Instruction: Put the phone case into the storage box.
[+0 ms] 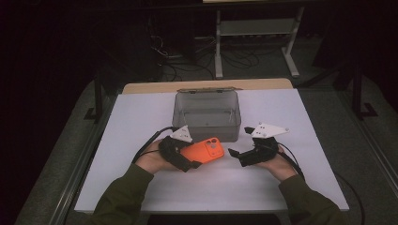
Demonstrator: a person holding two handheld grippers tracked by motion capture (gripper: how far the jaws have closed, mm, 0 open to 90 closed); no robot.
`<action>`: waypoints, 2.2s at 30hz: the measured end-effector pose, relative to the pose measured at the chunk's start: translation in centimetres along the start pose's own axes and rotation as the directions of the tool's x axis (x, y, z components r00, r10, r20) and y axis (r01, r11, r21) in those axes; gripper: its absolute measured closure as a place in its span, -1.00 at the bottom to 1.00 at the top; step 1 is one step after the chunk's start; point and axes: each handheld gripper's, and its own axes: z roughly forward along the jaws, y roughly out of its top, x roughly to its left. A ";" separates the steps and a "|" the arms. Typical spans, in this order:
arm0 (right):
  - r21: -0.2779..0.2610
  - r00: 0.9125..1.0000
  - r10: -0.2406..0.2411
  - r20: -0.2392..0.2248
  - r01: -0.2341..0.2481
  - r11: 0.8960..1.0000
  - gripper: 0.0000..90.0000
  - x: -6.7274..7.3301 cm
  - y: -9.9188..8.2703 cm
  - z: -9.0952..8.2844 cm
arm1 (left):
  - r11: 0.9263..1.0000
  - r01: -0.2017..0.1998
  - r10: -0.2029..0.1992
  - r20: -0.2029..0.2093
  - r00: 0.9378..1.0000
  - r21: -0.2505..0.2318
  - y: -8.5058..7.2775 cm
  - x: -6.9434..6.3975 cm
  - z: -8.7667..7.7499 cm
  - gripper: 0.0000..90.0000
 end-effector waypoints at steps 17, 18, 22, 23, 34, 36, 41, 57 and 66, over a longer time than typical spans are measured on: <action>0.042 0.990 -0.130 0.046 0.128 0.991 -1.00 0.6 -0.5 0.3 | 1.000 0.005 -0.005 -0.002 1.000 -0.004 0.0 0.1 -0.1 -0.64; 0.044 0.990 -0.136 0.048 0.133 0.990 -1.00 0.6 -0.5 0.3 | 1.000 0.007 -0.007 -0.001 1.000 -0.005 0.0 0.1 -0.1 -0.64; 0.056 0.985 -0.165 0.057 0.162 0.985 -1.00 0.8 -0.6 0.4 | 1.000 0.003 -0.003 0.001 1.000 -0.005 0.0 0.1 -0.1 -0.64; 0.059 0.984 -0.169 0.060 0.165 0.985 -1.00 0.9 -0.6 0.4 | 1.000 0.006 -0.006 0.002 1.000 -0.006 0.0 0.1 -0.1 -0.64; 0.064 0.963 -0.252 0.092 0.247 0.967 -1.00 1.2 -0.6 0.1 | 1.000 0.007 -0.007 -0.002 1.000 -0.012 0.0 0.1 -0.3 -0.64; 0.064 0.962 -0.257 0.096 0.252 0.966 -1.00 1.2 -0.6 0.0 | 1.000 0.008 -0.008 -0.003 1.000 -0.013 0.0 0.2 -0.3 -0.64; 0.074 0.952 -0.289 0.102 0.282 0.957 -1.00 1.4 -0.7 0.0 | 1.000 0.011 -0.012 -0.007 1.000 -0.012 0.0 0.2 -0.4 -0.64; 0.102 0.918 -0.377 0.118 0.367 0.925 -1.00 2.2 -1.0 0.5 | 1.000 0.005 -0.005 -0.004 1.000 -0.008 0.0 0.2 -0.2 -0.64; 0.112 0.899 -0.418 0.132 0.405 0.907 -1.00 2.6 -1.1 0.6 | 1.000 0.005 -0.005 -0.005 1.000 -0.009 0.1 0.1 -0.2 -0.64</action>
